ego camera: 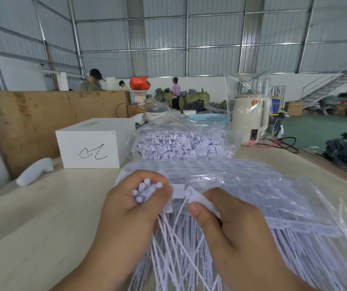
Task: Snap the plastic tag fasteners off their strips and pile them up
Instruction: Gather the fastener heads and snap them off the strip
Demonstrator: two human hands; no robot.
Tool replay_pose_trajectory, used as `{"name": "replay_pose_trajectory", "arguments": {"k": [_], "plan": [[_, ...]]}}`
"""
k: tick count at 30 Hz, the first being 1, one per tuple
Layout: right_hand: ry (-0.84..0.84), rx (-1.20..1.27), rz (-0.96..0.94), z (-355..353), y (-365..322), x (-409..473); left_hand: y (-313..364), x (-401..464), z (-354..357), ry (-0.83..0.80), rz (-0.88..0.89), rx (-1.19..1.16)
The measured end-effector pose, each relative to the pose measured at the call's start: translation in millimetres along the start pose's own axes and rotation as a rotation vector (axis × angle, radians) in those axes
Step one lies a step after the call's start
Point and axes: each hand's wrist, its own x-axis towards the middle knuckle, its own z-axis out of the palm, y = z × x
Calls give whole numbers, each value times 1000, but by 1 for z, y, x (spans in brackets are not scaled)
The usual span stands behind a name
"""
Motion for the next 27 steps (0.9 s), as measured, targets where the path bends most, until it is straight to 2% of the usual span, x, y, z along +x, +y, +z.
{"name": "replay_pose_trajectory", "arguments": {"k": [6,11,18,20,22,23,24,25,27], "plan": [[37,-168,-116,-1,1,3,-3,3,0,-5,-61,-24],[-40,-190,-133,2,9,4,-7,6,-1,-58,-97,21],[-43,-294,-236,-1,8,7,-20,12,6,-44,-104,50],[-38,-317,-298,-4,9,5,-27,22,1,37,-139,43],[-6,-282,-325,-8,7,2,-32,42,-20,240,-182,-28],[4,-244,-305,-10,6,0,-30,49,-33,291,-157,-57],[1,-206,-274,-12,5,-1,-27,51,-43,262,-95,-50],[-21,-171,-239,-13,5,0,-22,49,-46,139,-26,2],[-142,-78,-138,-10,7,3,-19,33,-36,-243,33,124]]}}
